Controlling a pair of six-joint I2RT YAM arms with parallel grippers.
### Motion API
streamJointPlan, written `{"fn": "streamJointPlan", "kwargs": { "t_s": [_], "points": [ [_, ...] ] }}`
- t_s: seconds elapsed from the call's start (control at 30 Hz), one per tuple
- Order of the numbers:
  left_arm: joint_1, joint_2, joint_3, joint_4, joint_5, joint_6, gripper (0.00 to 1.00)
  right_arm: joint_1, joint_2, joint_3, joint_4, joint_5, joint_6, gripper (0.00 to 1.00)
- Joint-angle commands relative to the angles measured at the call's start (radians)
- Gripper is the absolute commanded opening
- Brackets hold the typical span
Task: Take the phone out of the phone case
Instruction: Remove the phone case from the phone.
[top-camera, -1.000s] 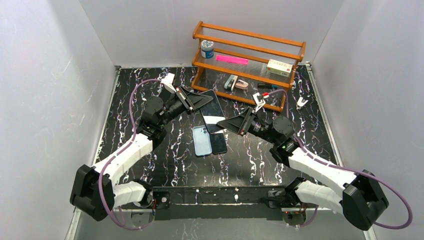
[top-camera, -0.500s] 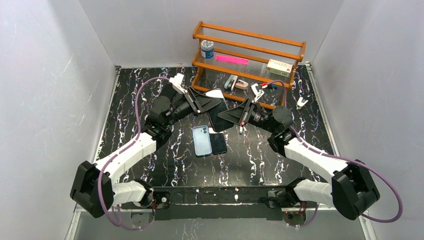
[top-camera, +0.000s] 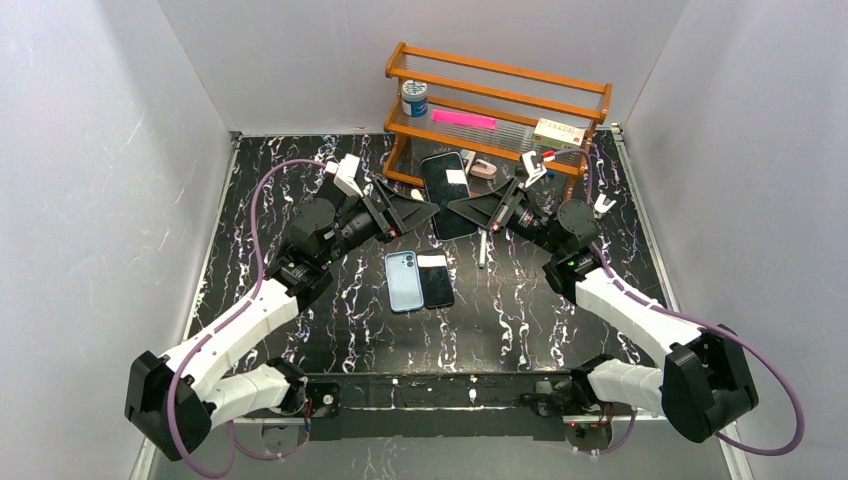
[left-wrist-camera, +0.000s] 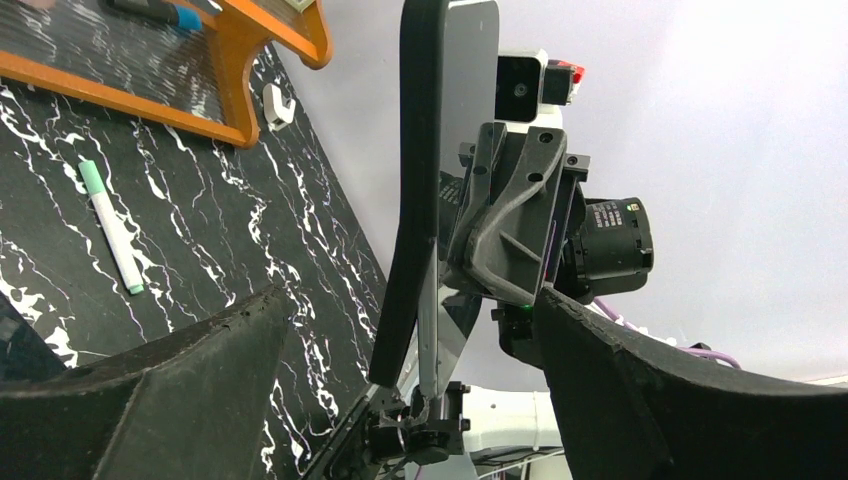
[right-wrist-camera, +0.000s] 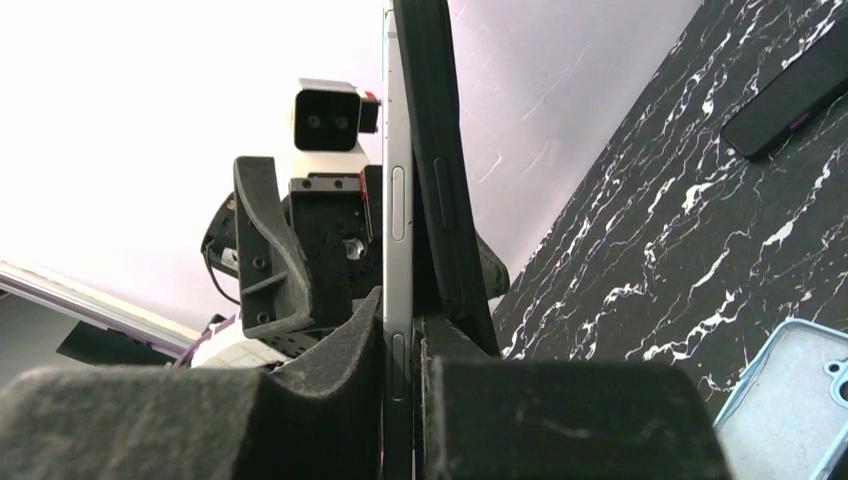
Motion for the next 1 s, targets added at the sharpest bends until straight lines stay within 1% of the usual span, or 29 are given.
{"fn": "streamJointPlan", "kwargs": {
  "t_s": [0.0,0.13,0.47,0.6,0.97],
  "points": [
    [0.003,-0.041,-0.033,-0.032,-0.028,0.025,0.89,-0.007,-0.039,0.083,0.062,0.041,0.013,0.01],
    [0.003,-0.056,-0.045,-0.042,-0.02,0.035,0.89,-0.007,-0.049,0.09,0.046,0.068,0.014,0.01],
    [0.003,-0.041,-0.051,-0.043,0.03,0.021,0.82,-0.007,-0.08,0.085,0.03,0.087,0.021,0.01],
    [0.003,-0.047,-0.058,-0.043,0.03,0.02,0.81,-0.007,-0.092,0.079,0.025,0.094,0.022,0.01],
    [-0.003,0.017,-0.018,-0.018,0.093,0.021,0.81,-0.007,-0.087,0.078,0.033,0.096,0.025,0.01]
  ]
}}
